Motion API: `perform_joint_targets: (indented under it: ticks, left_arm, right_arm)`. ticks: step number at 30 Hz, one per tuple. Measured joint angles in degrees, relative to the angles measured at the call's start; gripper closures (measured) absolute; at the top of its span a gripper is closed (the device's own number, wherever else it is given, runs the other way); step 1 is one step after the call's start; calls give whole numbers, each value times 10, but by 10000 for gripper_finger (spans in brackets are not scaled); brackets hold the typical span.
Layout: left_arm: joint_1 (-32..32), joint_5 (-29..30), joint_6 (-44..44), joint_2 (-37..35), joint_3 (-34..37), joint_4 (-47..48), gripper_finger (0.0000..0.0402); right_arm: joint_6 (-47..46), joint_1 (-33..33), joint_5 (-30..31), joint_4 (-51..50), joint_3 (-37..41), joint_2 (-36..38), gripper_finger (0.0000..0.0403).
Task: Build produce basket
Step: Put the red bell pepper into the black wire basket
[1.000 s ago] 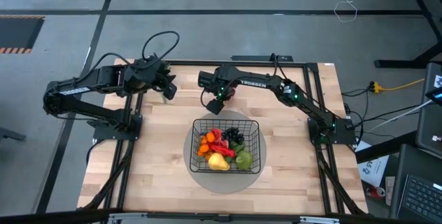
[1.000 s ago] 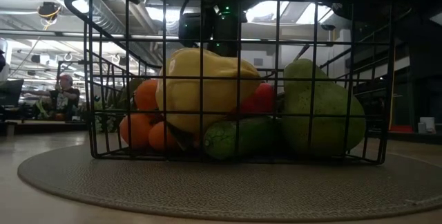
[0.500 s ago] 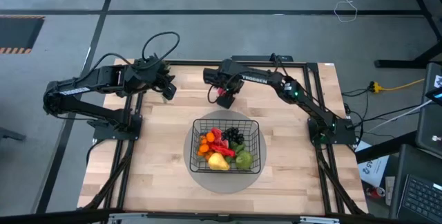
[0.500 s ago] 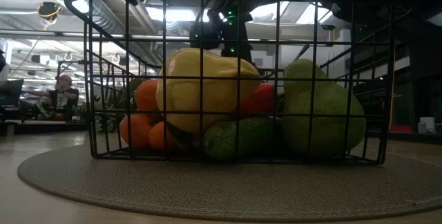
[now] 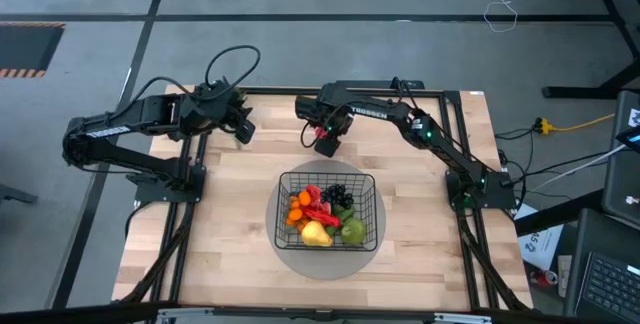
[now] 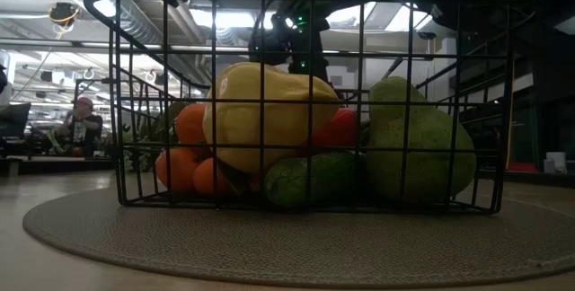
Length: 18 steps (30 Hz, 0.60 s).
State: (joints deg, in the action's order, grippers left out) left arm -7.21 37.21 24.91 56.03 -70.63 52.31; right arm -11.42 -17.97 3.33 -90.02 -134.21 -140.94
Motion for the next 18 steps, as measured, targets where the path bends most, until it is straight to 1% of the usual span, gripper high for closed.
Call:
perform_joint_targets:
  ticks: [5,9,18]
  left_arm:
    - [0,0,0,0,0,0,259]
    - [0,0,0,0,0,0,260]
    - [0,0,0,0,0,0,260]
  right_arm:
    - [3,-4,0,0,0,0,171]
    - [28,-6,0,0,0,0,171]
    - [27,-8,-3,0,0,16,171]
